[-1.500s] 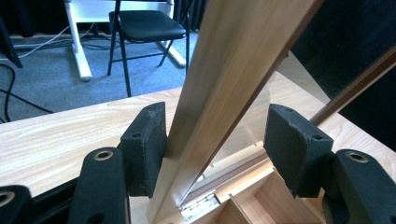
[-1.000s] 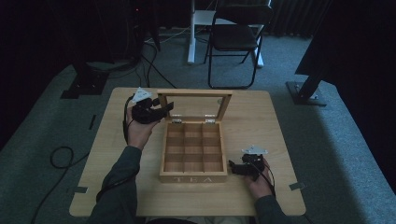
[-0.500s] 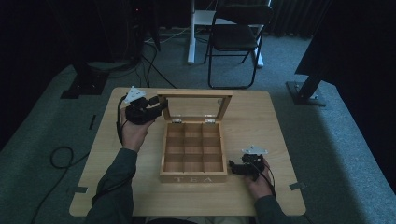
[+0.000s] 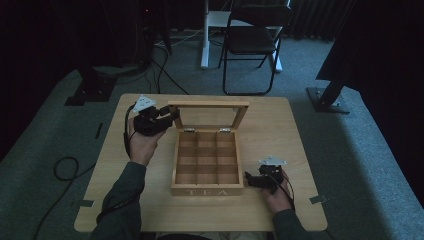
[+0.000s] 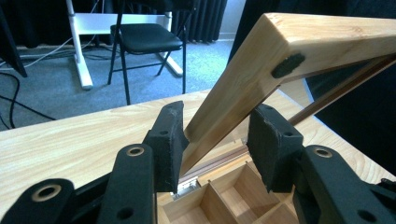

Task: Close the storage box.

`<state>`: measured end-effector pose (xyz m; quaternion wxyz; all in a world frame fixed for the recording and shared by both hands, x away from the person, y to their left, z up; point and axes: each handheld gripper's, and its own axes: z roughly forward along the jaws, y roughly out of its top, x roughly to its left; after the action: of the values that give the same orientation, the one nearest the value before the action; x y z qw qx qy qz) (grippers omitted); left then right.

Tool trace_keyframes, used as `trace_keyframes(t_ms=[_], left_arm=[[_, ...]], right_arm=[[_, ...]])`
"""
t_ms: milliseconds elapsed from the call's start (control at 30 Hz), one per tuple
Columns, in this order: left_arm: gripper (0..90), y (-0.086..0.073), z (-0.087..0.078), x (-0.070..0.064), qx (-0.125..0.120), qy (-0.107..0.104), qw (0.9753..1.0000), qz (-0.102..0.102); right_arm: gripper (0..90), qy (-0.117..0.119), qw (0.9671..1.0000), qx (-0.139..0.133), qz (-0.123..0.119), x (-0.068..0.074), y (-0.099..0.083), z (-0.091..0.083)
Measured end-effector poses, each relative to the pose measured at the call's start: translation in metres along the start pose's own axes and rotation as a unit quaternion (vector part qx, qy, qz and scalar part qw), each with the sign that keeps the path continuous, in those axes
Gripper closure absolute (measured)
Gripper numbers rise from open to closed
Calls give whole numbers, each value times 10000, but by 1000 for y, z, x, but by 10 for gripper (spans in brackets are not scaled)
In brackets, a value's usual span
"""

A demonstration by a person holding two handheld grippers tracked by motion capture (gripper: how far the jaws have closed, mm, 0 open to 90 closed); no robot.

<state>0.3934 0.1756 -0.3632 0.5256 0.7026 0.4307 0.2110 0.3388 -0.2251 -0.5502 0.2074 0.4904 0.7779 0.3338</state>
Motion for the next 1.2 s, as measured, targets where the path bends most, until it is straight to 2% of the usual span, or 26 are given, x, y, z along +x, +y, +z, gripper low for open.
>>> trace_keyframes(t_ms=[500, 633, 1033, 1200], left_arm=[[542, -3, -11, -7, 17, -24, 10000, -14], [527, -5, -14, -8, 15, -91, 9999, -109], [513, -11, -20, -12, 13, -117, 9998, -165], [496, -16, -23, -13, -25, -179, 9994, -296]], right_arm=[[117, -3, 10000, 0, -4, 0, 0, 0], [117, -6, 10000, 1, -1, 0, 0, 0], [117, -9, 10000, -3, -5, 0, 0, 0], [117, -4, 10000, 3, 3, 0, 0, 0]])
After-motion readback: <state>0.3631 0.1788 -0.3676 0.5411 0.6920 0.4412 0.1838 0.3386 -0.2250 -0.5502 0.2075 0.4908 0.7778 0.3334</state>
